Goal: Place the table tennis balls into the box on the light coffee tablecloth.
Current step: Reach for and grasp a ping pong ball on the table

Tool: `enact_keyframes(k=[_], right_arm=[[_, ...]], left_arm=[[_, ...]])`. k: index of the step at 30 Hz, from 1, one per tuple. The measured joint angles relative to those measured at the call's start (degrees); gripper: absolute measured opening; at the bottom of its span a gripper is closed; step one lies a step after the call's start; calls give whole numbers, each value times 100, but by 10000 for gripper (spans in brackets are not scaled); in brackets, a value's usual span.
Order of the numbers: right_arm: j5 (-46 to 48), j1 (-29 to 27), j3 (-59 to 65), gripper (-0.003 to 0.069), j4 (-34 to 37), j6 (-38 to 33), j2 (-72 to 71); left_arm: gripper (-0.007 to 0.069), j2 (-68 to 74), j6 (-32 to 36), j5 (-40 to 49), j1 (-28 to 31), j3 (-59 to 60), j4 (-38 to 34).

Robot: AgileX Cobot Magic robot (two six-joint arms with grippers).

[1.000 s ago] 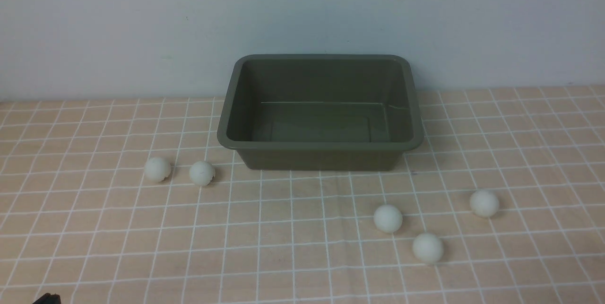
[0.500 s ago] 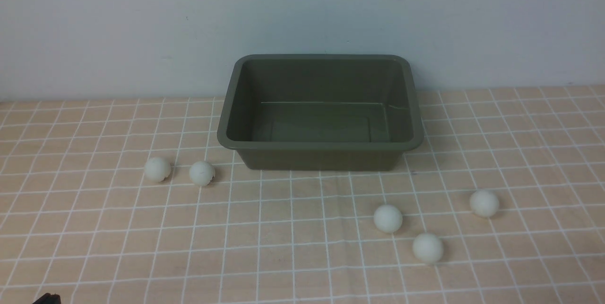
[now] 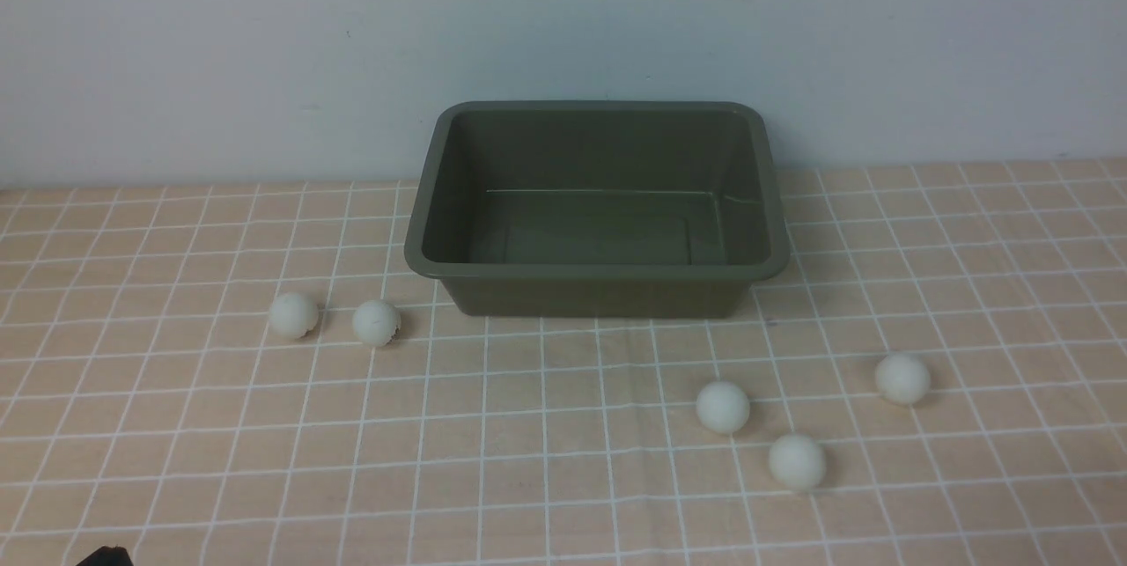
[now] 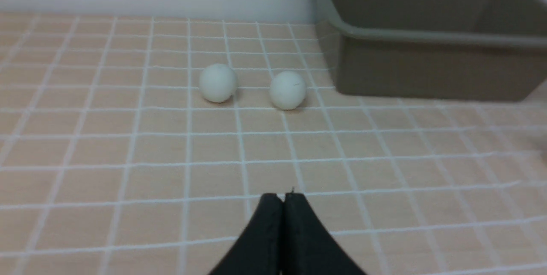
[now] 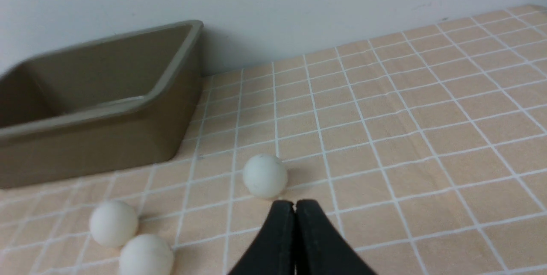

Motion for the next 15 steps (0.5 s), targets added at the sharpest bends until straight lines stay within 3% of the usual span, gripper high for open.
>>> enact_keyframes(k=[4, 6, 10, 15], right_arm=[[-371, 0, 14, -15, 909, 251, 0], [-659, 0, 14, -15, 1714, 384, 0], [-813, 0, 14, -15, 2536, 407, 0], [-1060, 0, 14, -15, 2760, 397, 0]], left_arm=[[-69, 0, -668, 0, 0, 0, -1303], [-69, 0, -873, -42, 0, 0, -2211], [-69, 0, -772, -190, 0, 0, -2762], [-69, 0, -528, -184, 0, 0, -2851]])
